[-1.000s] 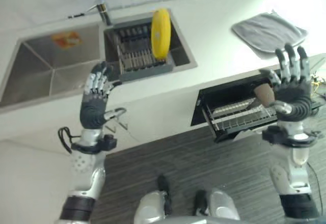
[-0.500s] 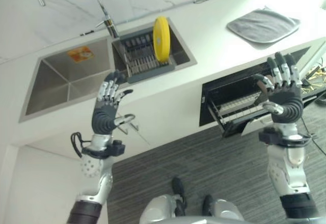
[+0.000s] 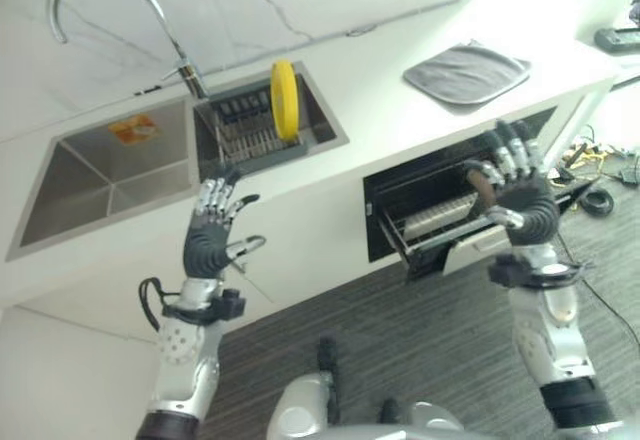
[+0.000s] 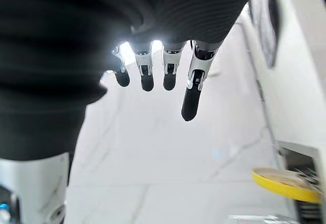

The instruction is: Place the dishes in the dishwasher.

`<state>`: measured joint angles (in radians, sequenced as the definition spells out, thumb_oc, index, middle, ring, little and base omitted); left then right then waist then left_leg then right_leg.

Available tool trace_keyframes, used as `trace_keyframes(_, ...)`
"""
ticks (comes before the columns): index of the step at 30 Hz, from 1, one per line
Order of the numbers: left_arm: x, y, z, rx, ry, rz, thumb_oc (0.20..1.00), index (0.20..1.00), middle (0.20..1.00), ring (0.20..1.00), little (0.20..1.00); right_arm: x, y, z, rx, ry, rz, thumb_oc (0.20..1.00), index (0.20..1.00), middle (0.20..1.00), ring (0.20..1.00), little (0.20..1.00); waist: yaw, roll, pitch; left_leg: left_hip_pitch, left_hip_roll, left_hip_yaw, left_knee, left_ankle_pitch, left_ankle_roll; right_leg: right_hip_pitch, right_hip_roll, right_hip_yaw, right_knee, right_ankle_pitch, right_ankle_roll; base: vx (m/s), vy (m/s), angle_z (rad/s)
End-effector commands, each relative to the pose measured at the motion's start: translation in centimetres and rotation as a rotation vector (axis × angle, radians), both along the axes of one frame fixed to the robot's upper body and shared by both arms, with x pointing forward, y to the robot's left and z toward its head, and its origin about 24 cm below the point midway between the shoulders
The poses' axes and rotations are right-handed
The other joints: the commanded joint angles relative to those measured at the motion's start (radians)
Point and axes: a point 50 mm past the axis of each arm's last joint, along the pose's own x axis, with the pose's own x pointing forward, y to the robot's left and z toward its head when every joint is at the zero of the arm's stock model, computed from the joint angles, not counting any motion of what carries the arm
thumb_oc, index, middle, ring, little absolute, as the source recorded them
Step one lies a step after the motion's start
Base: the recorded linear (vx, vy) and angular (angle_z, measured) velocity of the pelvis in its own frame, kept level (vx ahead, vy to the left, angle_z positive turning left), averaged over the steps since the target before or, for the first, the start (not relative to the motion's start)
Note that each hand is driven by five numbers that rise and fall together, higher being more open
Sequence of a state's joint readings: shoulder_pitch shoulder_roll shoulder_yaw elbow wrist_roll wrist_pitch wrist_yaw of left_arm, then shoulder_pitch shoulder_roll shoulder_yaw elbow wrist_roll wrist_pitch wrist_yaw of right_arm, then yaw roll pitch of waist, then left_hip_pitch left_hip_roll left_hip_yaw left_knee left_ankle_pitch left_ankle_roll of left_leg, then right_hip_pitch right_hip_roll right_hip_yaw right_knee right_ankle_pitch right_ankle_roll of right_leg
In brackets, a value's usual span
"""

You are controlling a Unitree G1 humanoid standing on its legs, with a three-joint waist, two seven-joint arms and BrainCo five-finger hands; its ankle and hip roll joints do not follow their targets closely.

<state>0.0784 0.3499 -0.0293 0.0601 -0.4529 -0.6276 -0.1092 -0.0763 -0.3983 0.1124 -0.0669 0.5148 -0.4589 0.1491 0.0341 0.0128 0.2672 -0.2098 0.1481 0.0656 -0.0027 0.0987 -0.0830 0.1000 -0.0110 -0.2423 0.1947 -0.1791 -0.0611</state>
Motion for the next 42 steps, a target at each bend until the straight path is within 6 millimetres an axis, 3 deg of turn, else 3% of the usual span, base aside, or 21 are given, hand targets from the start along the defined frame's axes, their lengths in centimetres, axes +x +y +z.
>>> trace_keyframes(1, -0.5, 0.7, 3.3, -0.020, -0.181, 0.045, 1.000, 1.000, 1.000, 1.000, 1.000, 0.2, -0.9, 3.2, -0.041, -0.123, 0.004, 1.000, 1.000, 1.000, 1.000, 1.000, 0.004, 0.008, 0.036, 0.068, 0.016, -0.015, 0.106, 0.020, -0.007, 0.044, -0.075, 0.032, -0.088, 0.020, 0.081, 0.32, 0.543, -0.68)
trace_keyframes(5, -0.3, 0.7, 3.4, 0.020, -0.162, 0.028, 1.000, 1.000, 1.000, 1.000, 1.000, -0.1, -1.9, 3.0, 0.000, -0.108, -0.003, 1.000, 1.000, 1.000, 1.000, 1.000, -0.001, 0.019, 0.022, 0.127, -0.003, 0.015, 0.104, -0.055, -0.005, 0.055, -0.128, 0.005, -0.048, 0.007, 0.121, 0.29, 0.400, -0.39)
trace_keyframes(9, -0.1, 0.9, 3.7, 0.070, -0.160, 0.030, 1.000, 1.000, 1.000, 1.000, 1.000, -0.5, -1.3, 2.6, 0.012, -0.115, -0.003, 1.000, 1.000, 1.000, 1.000, 1.000, 0.020, 0.016, -0.003, 0.157, -0.027, 0.038, 0.082, -0.082, 0.019, 0.067, -0.203, -0.060, -0.016, 0.012, 0.174, 0.17, 0.190, 0.14)
trace_keyframes(15, 0.0, 1.0, 4.5, 0.080, -0.185, 0.011, 1.000, 1.000, 1.000, 1.000, 1.000, -0.4, -1.2, 3.2, 0.014, -0.130, -0.030, 1.000, 1.000, 1.000, 1.000, 1.000, 0.066, -0.011, -0.009, 0.101, -0.071, 0.027, 0.123, -0.121, 0.056, 0.081, -0.228, -0.077, -0.052, 0.021, 0.196, 0.05, 0.038, 0.10)
trace_keyframes(22, -0.1, 0.5, 4.9, 0.123, -0.190, -0.020, 1.000, 1.000, 1.000, 1.000, 1.000, 0.2, -0.4, 3.2, 0.021, -0.121, -0.045, 1.000, 1.000, 1.000, 1.000, 1.000, 0.112, -0.027, -0.020, 0.075, -0.079, 0.034, 0.143, -0.129, 0.066, 0.126, -0.240, -0.112, -0.078, 0.028, 0.213, 0.03, 0.042, -0.08)
trace_keyframes(28, 0.3, 0.2, 5.1, 0.154, -0.176, -0.037, 1.000, 1.000, 1.000, 1.000, 1.000, 0.9, 0.1, 3.3, 0.049, -0.132, -0.072, 1.000, 1.000, 1.000, 1.000, 1.000, 0.138, -0.037, -0.032, 0.105, -0.126, 0.000, 0.119, -0.150, 0.112, 0.106, -0.249, -0.107, 0.022, 0.067, 0.206, 0.07, 0.063, -0.05)
trace_keyframes(30, 0.1, 0.4, 5.3, 0.169, -0.182, 0.004, 1.000, 1.000, 1.000, 1.000, 1.000, 1.4, 0.6, 4.0, 0.060, -0.144, -0.013, 1.000, 1.000, 1.000, 1.000, 1.000, 0.139, -0.028, -0.029, 0.158, -0.103, 0.030, 0.074, -0.138, 0.093, 0.041, -0.266, -0.151, -0.070, 0.124, 0.214, 0.02, -0.059, -0.22)
trace_keyframes(32, -0.2, 0.9, 5.5, 0.160, -0.188, 0.047, 1.000, 1.000, 1.000, 1.000, 1.000, 2.1, 1.7, 4.5, 0.046, -0.154, 0.034, 1.000, 1.000, 1.000, 1.000, 1.000, 0.135, -0.010, -0.010, 0.187, -0.072, 0.059, 0.062, -0.140, 0.083, -0.020, -0.289, -0.155, -0.062, 0.160, 0.219, -0.04, -0.071, -0.94)
trace_keyframes(33, 0.0, 1.3, 5.4, 0.143, -0.175, 0.072, 1.000, 1.000, 1.000, 1.000, 1.000, 2.5, 2.4, 4.7, 0.033, -0.149, 0.060, 1.000, 1.000, 1.000, 1.000, 1.000, 0.130, -0.006, -0.003, 0.196, -0.059, 0.068, 0.046, -0.138, 0.078, -0.038, -0.279, -0.130, -0.056, 0.147, 0.222, -0.05, -0.136, -0.84)
trace_keyframes(37, 0.1, 0.6, 4.8, 0.139, -0.175, 0.016, 1.000, 1.000, 1.000, 1.000, 1.000, 2.2, 1.9, 4.2, 0.032, -0.127, 0.026, 1.000, 1.000, 1.000, 1.000, 1.000, 0.130, -0.018, -0.013, 0.152, -0.023, 0.100, 0.052, -0.097, 0.037, 0.003, -0.250, -0.167, -0.105, 0.112, 0.225, 0.00, -0.147, 0.20)
trace_keyframes(38, 0.0, 0.4, 4.5, 0.123, -0.164, -0.013, 1.000, 1.000, 1.000, 1.000, 1.000, 1.8, 1.1, 4.0, 0.035, -0.120, -0.002, 1.000, 1.000, 1.000, 1.000, 1.000, 0.133, -0.024, -0.020, 0.152, -0.003, 0.110, 0.034, -0.088, 0.014, 0.054, -0.242, -0.190, -0.110, 0.069, 0.225, 0.08, -0.131, 0.60)
trace_keyframes(42, -0.2, 0.4, 4.4, 0.118, -0.165, -0.029, 1.000, 1.000, 1.000, 1.000, 1.000, 1.5, 0.8, 3.6, 0.037, -0.110, -0.029, 1.000, 1.000, 1.000, 1.000, 1.000, 0.137, -0.024, -0.021, 0.140, 0.006, 0.103, 0.027, -0.074, 0.008, 0.086, -0.231, -0.201, -0.093, 0.035, 0.210, 0.06, -0.057, 0.38)
